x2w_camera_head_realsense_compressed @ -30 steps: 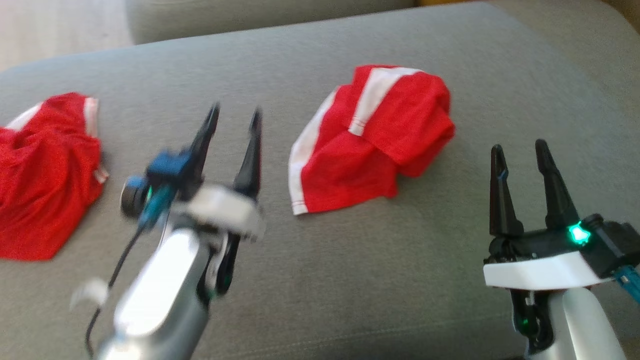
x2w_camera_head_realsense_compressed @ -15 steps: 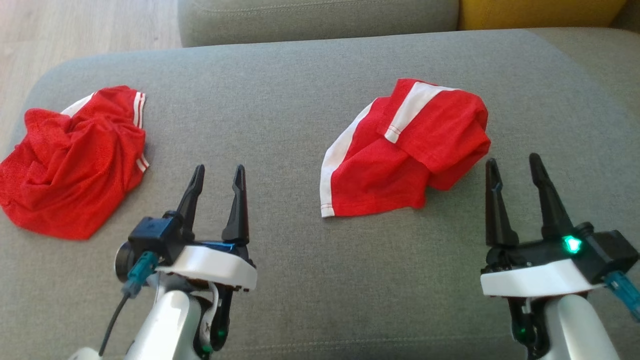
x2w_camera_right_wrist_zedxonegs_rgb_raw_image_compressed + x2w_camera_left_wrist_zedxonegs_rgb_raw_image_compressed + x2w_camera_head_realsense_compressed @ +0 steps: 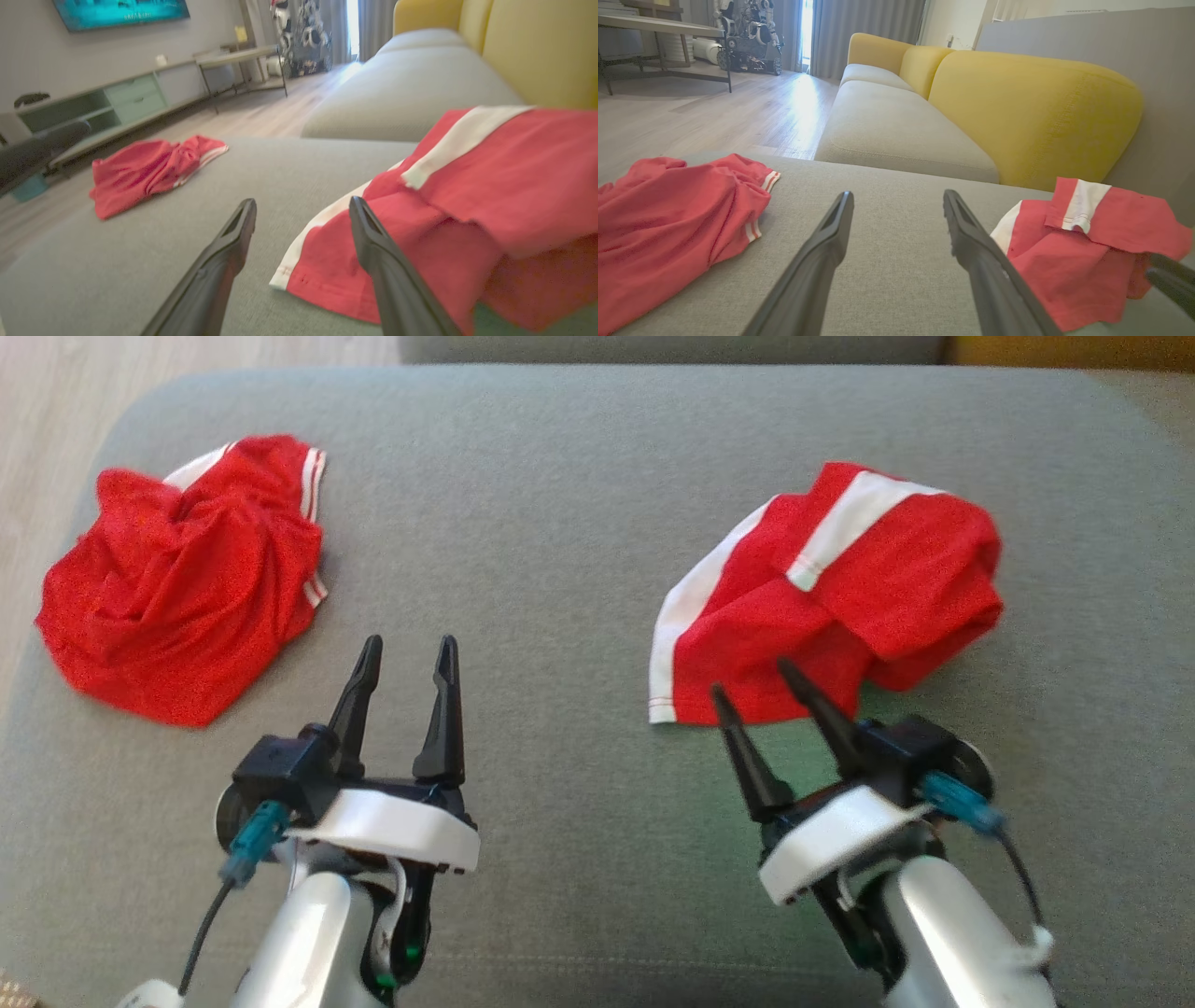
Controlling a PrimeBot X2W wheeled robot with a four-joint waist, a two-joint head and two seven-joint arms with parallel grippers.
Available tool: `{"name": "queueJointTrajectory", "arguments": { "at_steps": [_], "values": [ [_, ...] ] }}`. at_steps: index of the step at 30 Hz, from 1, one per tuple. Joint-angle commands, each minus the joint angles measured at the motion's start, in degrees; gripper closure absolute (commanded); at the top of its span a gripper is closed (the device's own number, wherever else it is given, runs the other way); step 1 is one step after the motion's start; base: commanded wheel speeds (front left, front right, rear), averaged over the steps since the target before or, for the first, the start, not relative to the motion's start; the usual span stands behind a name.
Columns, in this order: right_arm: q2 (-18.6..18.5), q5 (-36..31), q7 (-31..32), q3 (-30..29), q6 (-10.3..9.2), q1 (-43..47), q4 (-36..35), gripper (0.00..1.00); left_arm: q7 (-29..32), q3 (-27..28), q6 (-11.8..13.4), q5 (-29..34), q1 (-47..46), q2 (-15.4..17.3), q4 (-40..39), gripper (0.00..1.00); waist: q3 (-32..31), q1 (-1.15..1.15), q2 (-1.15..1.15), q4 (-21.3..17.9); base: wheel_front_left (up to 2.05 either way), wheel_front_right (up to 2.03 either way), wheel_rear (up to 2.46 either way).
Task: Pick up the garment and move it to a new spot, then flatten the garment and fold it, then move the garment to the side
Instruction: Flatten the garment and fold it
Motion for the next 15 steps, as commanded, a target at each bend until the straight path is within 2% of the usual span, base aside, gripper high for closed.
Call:
{"name": "queueJointTrajectory", "arguments": {
  "at_steps": [1, 9, 15],
  "values": [
    [-0.18, 0.21, 1.67, 2.62, -0.03, -3.29, 0.78, 0.00, -0.30, 1.44, 0.55, -0.90, -2.95, 0.09, -2.34, 0.00, 2.03, 0.00, 0.00, 2.22, 0.00, 0.00, 0.00],
    [-0.18, -3.43, 6.46, 4.34, -0.03, -9.46, 10.96, 0.00, -0.30, -0.13, 1.71, -3.11, -4.04, 0.08, -2.61, 0.00, 4.49, 0.00, 0.00, 6.39, 0.00, 0.00, 0.00],
    [-0.18, -8.05, 7.24, 1.39, -0.03, -12.14, 16.88, 0.00, -0.30, -0.80, 2.23, -4.01, -4.55, 0.08, -2.77, 0.00, 5.40, 0.00, 0.00, 8.63, 0.00, 0.00, 0.00]
  ]
}}
